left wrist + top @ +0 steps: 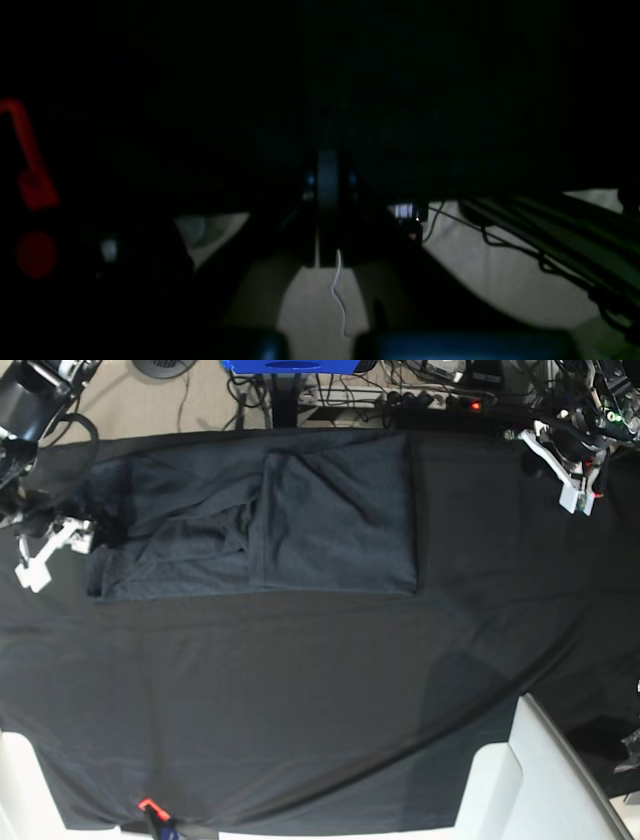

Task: Fold the T-shirt properly
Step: 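Grasp the shirt's side edge with the right gripper and fold it inward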

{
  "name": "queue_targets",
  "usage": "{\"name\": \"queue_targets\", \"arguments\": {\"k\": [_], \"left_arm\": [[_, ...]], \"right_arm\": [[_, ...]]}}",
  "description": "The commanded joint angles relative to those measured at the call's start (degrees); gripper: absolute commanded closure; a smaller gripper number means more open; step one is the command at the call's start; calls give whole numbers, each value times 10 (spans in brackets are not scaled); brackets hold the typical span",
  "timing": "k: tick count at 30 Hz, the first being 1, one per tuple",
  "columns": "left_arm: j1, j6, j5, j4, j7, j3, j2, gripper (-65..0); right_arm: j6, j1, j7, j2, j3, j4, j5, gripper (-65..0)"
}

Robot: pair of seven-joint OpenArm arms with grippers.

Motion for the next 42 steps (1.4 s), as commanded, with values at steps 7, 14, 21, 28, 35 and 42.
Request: {"name": "queue_targets", "arguments": {"k": [7, 14, 21, 28, 35, 42], "left_arm": [[0, -3, -6, -1, -8, -3, -9, 0], [0, -3, -6, -1, -15, -3, -9, 0], [5, -3, -6, -11, -52, 0, -9, 0], [5, -3, -6, -23, -54, 0, -9, 0], [5, -3, -6, -23, -55, -3, -9, 0], [5, -3, -6, -23, -55, 0, -9, 0]], "right_arm": [[-1, 1, -5, -23, -48, 2, -4, -650], [-1, 1, -5, -33, -49, 2, -5, -650], [-1, -17, -5, -36, -99, 5, -4, -507], [-1, -21, 19, -49, -108, 1, -6, -504], [-1, -20, 19, -50, -109, 1, -8, -417], [-1, -20, 19, -49, -108, 1, -8, -237]]}}
